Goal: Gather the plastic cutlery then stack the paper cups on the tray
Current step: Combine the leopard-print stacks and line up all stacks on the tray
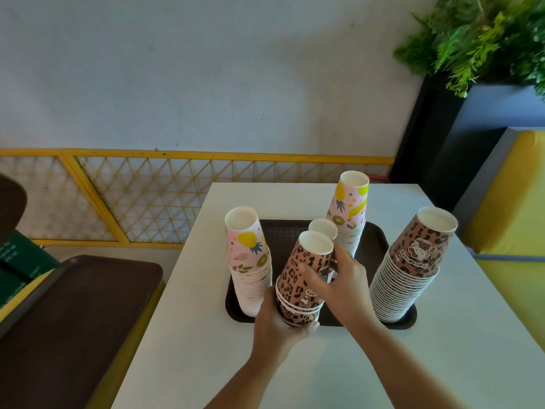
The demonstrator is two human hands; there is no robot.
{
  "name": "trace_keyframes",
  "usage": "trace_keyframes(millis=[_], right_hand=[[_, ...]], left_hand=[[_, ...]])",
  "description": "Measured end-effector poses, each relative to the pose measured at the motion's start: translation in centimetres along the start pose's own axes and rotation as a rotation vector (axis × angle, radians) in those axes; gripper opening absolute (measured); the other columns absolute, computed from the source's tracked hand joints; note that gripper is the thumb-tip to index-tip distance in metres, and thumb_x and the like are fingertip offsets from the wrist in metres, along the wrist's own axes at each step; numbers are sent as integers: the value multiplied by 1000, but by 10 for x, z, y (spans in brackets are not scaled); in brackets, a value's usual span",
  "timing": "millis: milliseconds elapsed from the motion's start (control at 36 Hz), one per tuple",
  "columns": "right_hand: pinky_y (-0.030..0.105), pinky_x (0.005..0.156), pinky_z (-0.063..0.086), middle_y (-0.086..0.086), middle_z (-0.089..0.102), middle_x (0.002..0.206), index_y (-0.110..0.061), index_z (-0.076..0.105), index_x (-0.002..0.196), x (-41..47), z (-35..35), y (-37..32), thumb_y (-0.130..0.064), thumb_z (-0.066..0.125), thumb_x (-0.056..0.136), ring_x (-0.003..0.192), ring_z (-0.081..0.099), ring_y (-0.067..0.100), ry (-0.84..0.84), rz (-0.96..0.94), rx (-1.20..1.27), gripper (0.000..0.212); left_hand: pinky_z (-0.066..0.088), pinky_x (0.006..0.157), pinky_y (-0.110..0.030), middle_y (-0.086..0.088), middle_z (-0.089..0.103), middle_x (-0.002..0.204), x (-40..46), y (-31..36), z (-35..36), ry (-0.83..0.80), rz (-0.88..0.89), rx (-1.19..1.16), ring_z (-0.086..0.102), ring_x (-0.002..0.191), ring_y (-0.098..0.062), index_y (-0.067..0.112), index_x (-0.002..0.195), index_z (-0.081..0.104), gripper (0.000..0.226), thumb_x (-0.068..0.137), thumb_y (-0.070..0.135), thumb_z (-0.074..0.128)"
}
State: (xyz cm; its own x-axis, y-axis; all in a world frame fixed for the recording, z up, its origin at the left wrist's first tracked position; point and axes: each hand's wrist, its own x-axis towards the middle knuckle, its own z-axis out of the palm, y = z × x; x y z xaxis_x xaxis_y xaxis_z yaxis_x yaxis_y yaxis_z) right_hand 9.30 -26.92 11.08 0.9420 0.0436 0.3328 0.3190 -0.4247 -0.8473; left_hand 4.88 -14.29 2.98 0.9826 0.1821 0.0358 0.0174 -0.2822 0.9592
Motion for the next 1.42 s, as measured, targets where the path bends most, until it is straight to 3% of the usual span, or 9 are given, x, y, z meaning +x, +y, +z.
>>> trace_keyframes(millis=[194, 417, 556, 667, 833, 944, 1139, 1306, 1417], right_hand=[[6, 67, 48, -18, 63, 89, -21, 55, 107, 32, -25, -29, -29, 71, 76, 83, 60, -14, 137, -81, 76, 37], [27, 90, 50, 0, 56, 120, -13, 47, 127, 61, -33, -42, -30, 72, 76, 110, 54, 10, 334, -159, 33, 59], [34, 89, 50, -2, 57, 117, -16, 48, 127, 57, -18, -22, -37, 75, 72, 108, 56, 16, 239, -98, -56, 65], [22, 83, 38, -8, 53, 115, -18, 44, 129, 47, -10, -12, -33, 75, 72, 109, 51, 12, 127, -33, -123, 66], [-2, 83, 34, -4, 50, 119, -14, 46, 127, 14, -10, -20, -46, 69, 71, 102, 44, -4, 240, -141, -65, 68], [9, 90, 41, -16, 49, 117, -21, 46, 126, -15, -1, -18, -57, 63, 64, 110, 50, 0, 110, -69, 4, 74], [32, 92, 50, -8, 60, 119, -22, 47, 127, -29, 11, -7, -54, 72, 60, 108, 58, 9, -38, 44, -47, 78], [31, 90, 52, -7, 63, 111, -18, 52, 122, -26, 7, -7, -38, 77, 68, 103, 59, 7, -19, 62, -29, 63], [29, 86, 52, -5, 64, 105, -17, 54, 117, -22, 4, -7, -31, 77, 69, 100, 61, 10, -5, 86, -32, 55]], left_hand=[[51, 75, -13, 11, 67, 103, 0, 0, 0, -7, -29, 9, 63, 94, 2, 23, 116, 50, 85, 41, 43, 83], [48, 72, -7, 11, 66, 101, -1, 3, -2, 20, -45, 20, 63, 95, -1, 35, 108, 48, 78, 38, 49, 79], [48, 73, -8, 11, 68, 101, 1, 4, -3, 30, -46, 19, 63, 92, 4, 37, 107, 49, 75, 39, 45, 80], [50, 75, -9, 13, 67, 102, 0, 5, -4, 27, -44, 13, 62, 93, 4, 40, 107, 47, 74, 41, 43, 82], [49, 74, -8, 11, 67, 104, -1, 7, -4, 32, -53, 8, 63, 95, 0, 32, 115, 49, 83, 40, 46, 80], [49, 73, -9, 7, 69, 102, -1, 10, -3, 41, -52, 7, 64, 91, 0, 24, 116, 52, 85, 39, 45, 79], [50, 77, -10, 15, 65, 106, -5, 17, -2, 34, -3, -20, 59, 98, 8, 27, 116, 50, 78, 47, 25, 87], [55, 80, -21, 11, 66, 106, -9, 16, -4, -10, -10, -18, 62, 97, 2, 26, 116, 50, 86, 38, 42, 82], [50, 76, -10, 15, 66, 103, -9, 15, -5, -2, 1, 14, 61, 95, 6, 29, 115, 51, 81, 43, 30, 89]])
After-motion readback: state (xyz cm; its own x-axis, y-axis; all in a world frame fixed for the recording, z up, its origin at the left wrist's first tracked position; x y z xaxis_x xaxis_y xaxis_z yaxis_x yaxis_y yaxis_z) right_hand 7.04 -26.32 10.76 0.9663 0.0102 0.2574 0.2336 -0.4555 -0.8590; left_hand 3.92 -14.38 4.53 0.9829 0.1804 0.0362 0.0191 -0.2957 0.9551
